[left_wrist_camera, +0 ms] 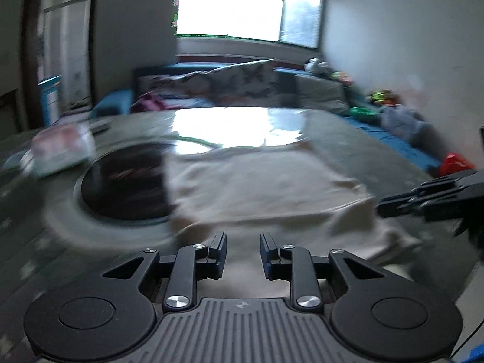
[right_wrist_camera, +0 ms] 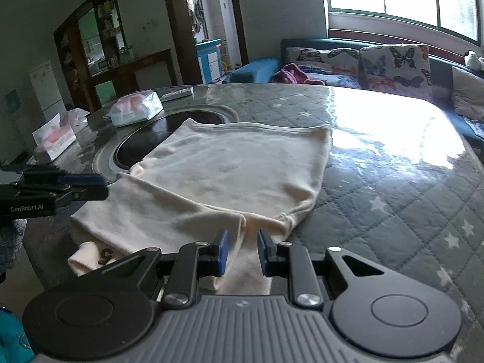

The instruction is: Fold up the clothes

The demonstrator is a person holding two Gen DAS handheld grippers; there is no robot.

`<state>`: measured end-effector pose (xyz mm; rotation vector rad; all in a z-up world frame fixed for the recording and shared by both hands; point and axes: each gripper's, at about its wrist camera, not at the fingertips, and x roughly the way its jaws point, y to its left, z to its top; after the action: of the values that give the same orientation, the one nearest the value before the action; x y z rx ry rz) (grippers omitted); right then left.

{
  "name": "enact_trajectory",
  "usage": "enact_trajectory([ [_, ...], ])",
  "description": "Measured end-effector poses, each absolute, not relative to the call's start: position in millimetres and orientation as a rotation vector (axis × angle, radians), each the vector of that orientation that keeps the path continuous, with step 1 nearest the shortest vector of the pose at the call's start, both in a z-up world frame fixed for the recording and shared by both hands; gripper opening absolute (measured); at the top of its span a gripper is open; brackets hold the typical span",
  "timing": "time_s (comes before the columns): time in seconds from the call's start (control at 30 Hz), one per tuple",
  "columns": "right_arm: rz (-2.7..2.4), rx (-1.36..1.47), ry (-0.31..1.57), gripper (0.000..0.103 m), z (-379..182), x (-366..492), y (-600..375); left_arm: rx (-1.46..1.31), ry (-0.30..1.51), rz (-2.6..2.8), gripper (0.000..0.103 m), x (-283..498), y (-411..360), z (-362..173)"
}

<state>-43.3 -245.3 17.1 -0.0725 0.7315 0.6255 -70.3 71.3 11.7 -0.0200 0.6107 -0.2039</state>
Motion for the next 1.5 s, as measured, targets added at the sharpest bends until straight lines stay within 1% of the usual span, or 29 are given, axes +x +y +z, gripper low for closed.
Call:
enact_trajectory([
  [0.17, 0.631, -0.073, 0.757, 0.020, 7, -29, -236, -0.055, 0.640, -0.133, 0.026, -78, 98, 3],
  [0.33, 0.637, -0.054, 0.775, 0.020, 2, -23, -234, -0.088, 0.670, -0.115, 0.026, -78, 108, -4],
  [0.37, 0.634, -0.058, 0.773, 0.018, 2, -24, -233, -0.091, 0.675, -0.114, 0.026, -78, 108, -6],
  [0.4, 0.634, -0.061, 0.770, 0.011, 2, -24, -232, -0.090, 0.680, -0.115, 0.025, -77, 108, -7],
  [0.5, 0.622, -0.081, 0.752, 0.004, 5, -27, -229, -0.084, 0.685, -0.118, 0.026, -76, 108, -8],
  [0.6, 0.586, -0.103, 0.709, 0.004, 13, -30, -228, -0.074, 0.680, -0.118, 0.026, -75, 109, -6],
  [0.7, 0.573, -0.103, 0.716, 0.004, 13, -27, -230, -0.068, 0.666, -0.110, 0.025, -72, 109, -1],
  [0.73, 0.583, -0.092, 0.733, 0.005, 12, -25, -232, -0.067, 0.656, -0.113, 0.025, -71, 109, 2],
  [0.77, 0.589, -0.076, 0.736, 0.009, 13, -25, -234, -0.066, 0.646, -0.116, 0.025, -71, 109, 5],
  [0.83, 0.605, -0.052, 0.737, 0.010, 14, -25, -238, -0.061, 0.629, -0.124, 0.025, -68, 107, 10],
  [0.9, 0.619, -0.039, 0.737, 0.017, 14, -26, -241, -0.061, 0.620, -0.134, 0.025, -63, 104, 13],
  [0.97, 0.627, -0.035, 0.751, 0.019, 10, -25, -239, -0.057, 0.613, -0.153, 0.025, -58, 99, 14],
  [1.07, 0.627, -0.040, 0.772, 0.018, 0, -22, -233, -0.045, 0.600, -0.188, 0.025, -51, 88, 16],
  [1.17, 0.626, -0.051, 0.759, 0.008, 1, -24, -229, -0.029, 0.594, -0.213, 0.025, -45, 79, 14],
  [1.3, 0.596, -0.090, 0.686, 0.003, 14, -31, -224, -0.016, 0.604, -0.214, 0.025, -35, 74, 8],
  [1.4, 0.580, -0.089, 0.694, 0.003, 13, -26, -226, -0.008, 0.616, -0.202, 0.025, -29, 75, 1],
  [1.5, 0.558, -0.093, 0.709, 0.004, 7, -24, -229, 0.003, 0.618, -0.185, 0.028, -28, 79, -4],
])
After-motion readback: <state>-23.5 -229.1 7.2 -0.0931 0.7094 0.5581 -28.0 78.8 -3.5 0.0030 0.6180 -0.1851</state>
